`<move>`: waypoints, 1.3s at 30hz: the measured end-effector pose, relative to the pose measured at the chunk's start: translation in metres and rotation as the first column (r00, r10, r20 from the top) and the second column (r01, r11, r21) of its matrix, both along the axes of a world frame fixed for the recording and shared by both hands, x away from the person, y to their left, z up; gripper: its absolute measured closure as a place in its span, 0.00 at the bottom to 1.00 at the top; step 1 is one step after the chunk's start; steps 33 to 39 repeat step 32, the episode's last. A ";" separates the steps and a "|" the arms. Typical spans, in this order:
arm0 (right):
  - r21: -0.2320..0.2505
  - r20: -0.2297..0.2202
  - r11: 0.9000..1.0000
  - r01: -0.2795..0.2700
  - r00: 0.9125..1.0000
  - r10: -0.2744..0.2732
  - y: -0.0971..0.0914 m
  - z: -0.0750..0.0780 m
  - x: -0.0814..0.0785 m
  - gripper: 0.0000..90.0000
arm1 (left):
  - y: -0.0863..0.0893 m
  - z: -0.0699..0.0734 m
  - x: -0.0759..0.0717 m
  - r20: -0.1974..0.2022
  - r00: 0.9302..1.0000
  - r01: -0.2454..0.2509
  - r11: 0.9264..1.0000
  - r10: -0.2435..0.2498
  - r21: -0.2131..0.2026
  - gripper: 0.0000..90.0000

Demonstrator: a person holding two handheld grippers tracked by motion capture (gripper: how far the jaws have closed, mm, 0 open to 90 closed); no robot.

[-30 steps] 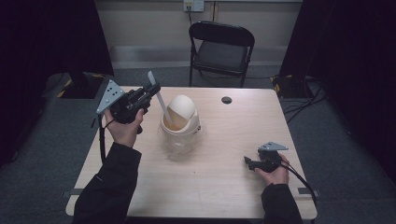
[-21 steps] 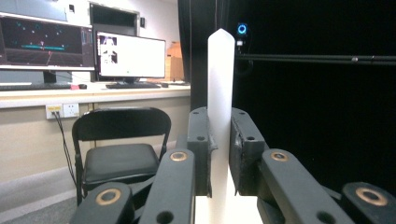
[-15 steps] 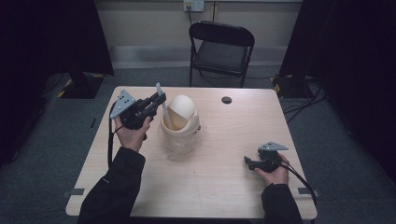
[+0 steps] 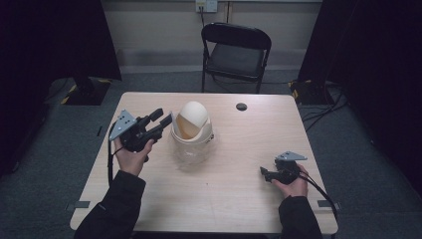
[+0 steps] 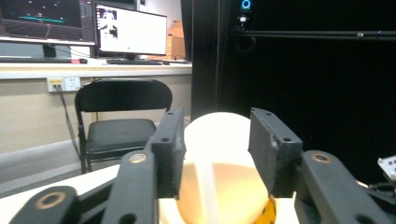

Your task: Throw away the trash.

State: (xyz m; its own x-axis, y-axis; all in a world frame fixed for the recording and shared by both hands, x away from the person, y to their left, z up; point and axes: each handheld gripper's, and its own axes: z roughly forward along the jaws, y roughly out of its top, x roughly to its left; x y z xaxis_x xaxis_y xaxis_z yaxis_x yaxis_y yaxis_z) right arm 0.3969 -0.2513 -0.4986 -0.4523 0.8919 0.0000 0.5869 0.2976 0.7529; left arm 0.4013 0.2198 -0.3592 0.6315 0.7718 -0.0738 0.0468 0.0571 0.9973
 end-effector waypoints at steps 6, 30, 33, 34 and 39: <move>-0.001 0.001 1.000 -0.001 1.000 0.001 0.000 0.000 0.000 0.34 | 0.020 -0.015 -0.020 -0.045 0.999 -0.025 0.999 0.026 0.035 0.51; -0.003 -0.007 1.000 -0.019 1.000 0.019 0.000 0.000 0.001 0.29 | 0.080 -0.135 -0.060 -0.453 0.853 -0.092 0.929 0.259 0.359 0.35; -0.003 -0.008 1.000 -0.022 1.000 0.022 0.000 0.000 0.001 0.29 | 0.082 -0.139 -0.060 -0.455 0.846 -0.099 0.921 0.277 0.378 0.35; -0.003 -0.008 1.000 -0.022 1.000 0.022 0.000 0.000 0.001 0.29 | 0.082 -0.139 -0.060 -0.455 0.846 -0.099 0.921 0.277 0.378 0.35; -0.003 -0.008 1.000 -0.022 1.000 0.022 0.000 0.000 0.001 0.29 | 0.082 -0.139 -0.060 -0.455 0.846 -0.099 0.921 0.277 0.378 0.35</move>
